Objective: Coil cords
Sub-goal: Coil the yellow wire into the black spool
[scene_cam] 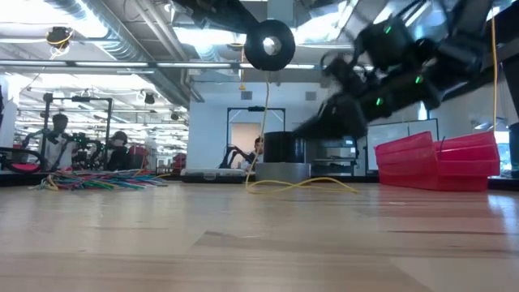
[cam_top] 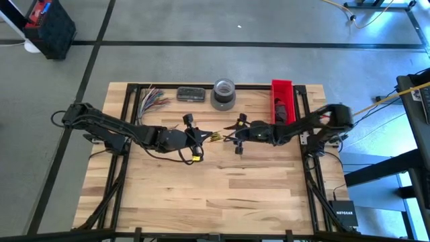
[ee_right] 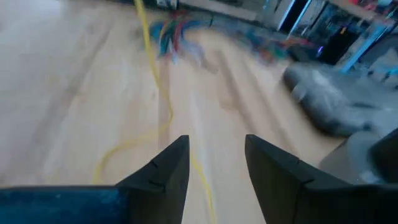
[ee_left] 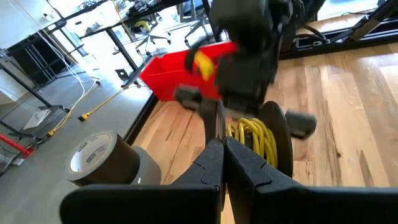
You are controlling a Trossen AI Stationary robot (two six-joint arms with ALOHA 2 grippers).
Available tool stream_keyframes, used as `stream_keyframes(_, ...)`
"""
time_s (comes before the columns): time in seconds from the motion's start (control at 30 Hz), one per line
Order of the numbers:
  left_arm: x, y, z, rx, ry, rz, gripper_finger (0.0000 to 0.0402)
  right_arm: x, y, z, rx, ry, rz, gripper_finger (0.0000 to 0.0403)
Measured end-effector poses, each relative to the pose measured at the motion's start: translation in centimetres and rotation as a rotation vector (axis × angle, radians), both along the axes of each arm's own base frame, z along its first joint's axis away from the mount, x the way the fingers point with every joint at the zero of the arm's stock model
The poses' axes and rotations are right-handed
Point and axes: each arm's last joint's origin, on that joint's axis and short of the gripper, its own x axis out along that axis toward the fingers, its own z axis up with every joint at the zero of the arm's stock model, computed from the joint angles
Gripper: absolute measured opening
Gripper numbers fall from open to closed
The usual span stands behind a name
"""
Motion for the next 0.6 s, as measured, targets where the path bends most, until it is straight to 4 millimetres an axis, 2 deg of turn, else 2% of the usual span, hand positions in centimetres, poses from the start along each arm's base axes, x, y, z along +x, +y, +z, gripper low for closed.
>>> stream_keyframes(0.1, 0.0, 0.0, 0.0, 0.002, -0.002, -0.001, 0.0, 1.3, -0.3, -1.7, 0.014, 0.053, 0.016, 0.0159)
stream_keyframes(0.3, 0.0, 0.0, 0.0, 0.003, 0.003, 0.0, 0.0, 4.7, -0.4, -2.3, 0.03, 0.04, 0.061, 0.0159)
stream_keyframes(0.4, 0.0, 0.0, 0.0, 0.003, 0.005, 0.0, 0.0, 5.5, -0.5, -2.0, 0.028, 0.019, 0.061, 0.0159)
stream_keyframes(0.6, 0.0, 0.0, 0.0, 0.002, 0.0, 0.0, 0.0, 5.6, -0.3, -2.0, 0.041, 0.017, 0.092, 0.0158)
